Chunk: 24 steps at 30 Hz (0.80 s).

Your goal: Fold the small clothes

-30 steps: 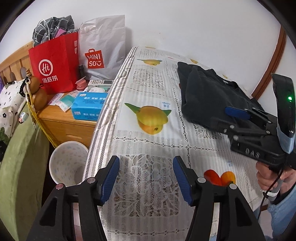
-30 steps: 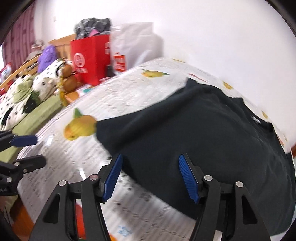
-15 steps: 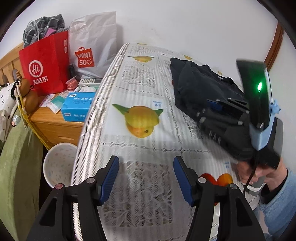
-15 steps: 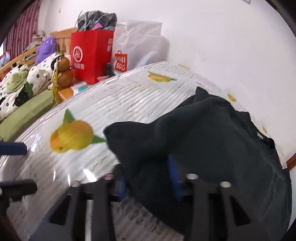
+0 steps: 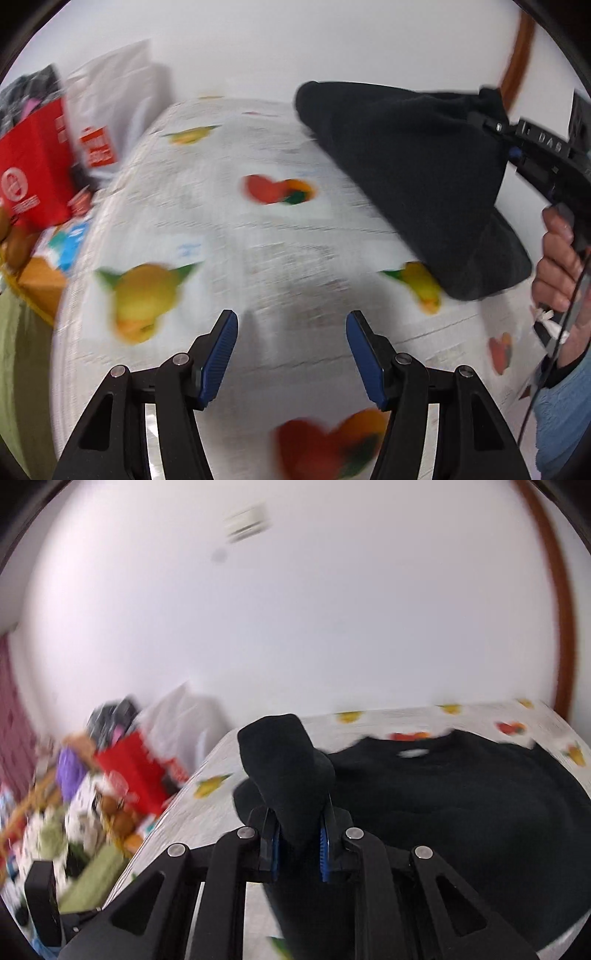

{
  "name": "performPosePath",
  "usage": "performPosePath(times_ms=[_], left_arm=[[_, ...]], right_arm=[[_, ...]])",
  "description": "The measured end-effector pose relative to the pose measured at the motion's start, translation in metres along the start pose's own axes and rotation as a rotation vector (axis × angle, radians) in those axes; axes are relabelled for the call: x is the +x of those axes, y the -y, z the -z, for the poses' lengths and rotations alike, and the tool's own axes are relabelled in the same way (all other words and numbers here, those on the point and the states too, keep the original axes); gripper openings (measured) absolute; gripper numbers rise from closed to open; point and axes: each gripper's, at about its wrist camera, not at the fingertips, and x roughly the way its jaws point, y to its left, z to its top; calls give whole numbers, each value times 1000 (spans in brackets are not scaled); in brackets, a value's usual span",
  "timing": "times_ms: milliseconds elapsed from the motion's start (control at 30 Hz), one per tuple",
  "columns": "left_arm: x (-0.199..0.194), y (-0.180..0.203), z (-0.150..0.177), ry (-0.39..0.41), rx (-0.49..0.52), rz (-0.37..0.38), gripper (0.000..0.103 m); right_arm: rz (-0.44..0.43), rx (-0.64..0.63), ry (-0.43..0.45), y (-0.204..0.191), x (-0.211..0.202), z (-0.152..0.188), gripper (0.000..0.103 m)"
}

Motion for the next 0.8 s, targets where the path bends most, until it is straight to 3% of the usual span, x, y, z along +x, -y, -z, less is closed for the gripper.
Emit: performPosePath(times_ms=[267,400,500,633,767,800], left_arm=[[30,99,-12,-8,122,192,62],[44,141,-11,-20,194,207,63],[61,163,-13,-39,228,160,63],[83,182,-11,-86,261,107,63],[85,190,-7,-67,278,89,65],[86,191,-7,-68,273,91,65]], right_arm=[[92,91,-78,95,-12,33,16],[82,103,-123,118,-14,50,17],[68,82,-139,123,-16,55,19],[50,73,-142,129,-25,50,34],[1,91,-142,137,-22,41,64],[-12,103,-153,138,-17,39,64]])
